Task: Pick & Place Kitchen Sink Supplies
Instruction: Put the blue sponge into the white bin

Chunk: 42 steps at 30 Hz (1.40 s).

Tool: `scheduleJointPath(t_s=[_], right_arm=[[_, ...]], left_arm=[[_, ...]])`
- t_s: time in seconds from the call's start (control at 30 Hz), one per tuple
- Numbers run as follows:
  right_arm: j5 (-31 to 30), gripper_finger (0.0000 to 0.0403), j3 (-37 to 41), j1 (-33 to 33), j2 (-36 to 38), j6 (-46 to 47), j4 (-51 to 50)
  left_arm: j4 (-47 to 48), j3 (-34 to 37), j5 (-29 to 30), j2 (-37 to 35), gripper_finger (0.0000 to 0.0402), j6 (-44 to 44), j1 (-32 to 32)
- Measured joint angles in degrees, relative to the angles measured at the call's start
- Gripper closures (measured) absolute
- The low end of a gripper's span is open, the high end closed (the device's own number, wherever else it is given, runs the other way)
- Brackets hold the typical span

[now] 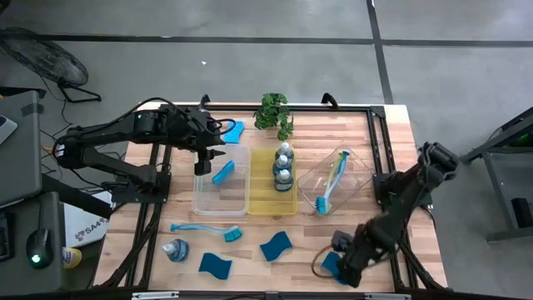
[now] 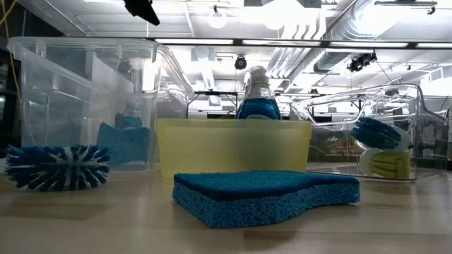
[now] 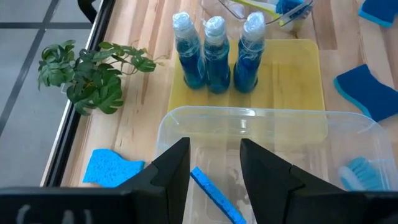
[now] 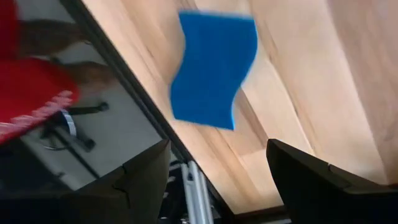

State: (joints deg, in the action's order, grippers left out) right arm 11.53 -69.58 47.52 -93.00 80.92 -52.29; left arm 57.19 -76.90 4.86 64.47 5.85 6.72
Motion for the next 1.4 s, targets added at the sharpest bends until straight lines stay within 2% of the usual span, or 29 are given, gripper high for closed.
scheduleJointPath(t_s=[0.3, 0.63, 0.9, 1.2, 1.4], right_arm=[[-9.33, 0.0144, 0.0, 8.16, -6.77, 9.59, 2.1], [-13.82, 0.0144, 6.0, 12.33, -9.84, 19.68, 8.45], [-14.23, 0.0144, 11.69, 12.68, -9.41, 19.58, 17.98], [-14.25, 0.0145, 14.05, 11.74, -9.36, 19.52, 19.85], [-14.65, 0.0177, 14.23, 11.11, -9.41, 19.37, 20.13]], left_arm=[[0.0, 0.0, 0.0, 0.0, 0.0266, 0.01, 0.0], [0.0, 0.0, 0.0, 0.02, 0.0266, -0.04, 0.0], [0.0, 0.02, 0.04, 0.02, 0.0266, -0.04, 0.01], [-0.02, 0.02, 0.24, 0.02, 0.0266, -0.07, 0.02], [0.0, 0.02, 0.24, 0.02, 0.0266, -0.31, 0.02]])
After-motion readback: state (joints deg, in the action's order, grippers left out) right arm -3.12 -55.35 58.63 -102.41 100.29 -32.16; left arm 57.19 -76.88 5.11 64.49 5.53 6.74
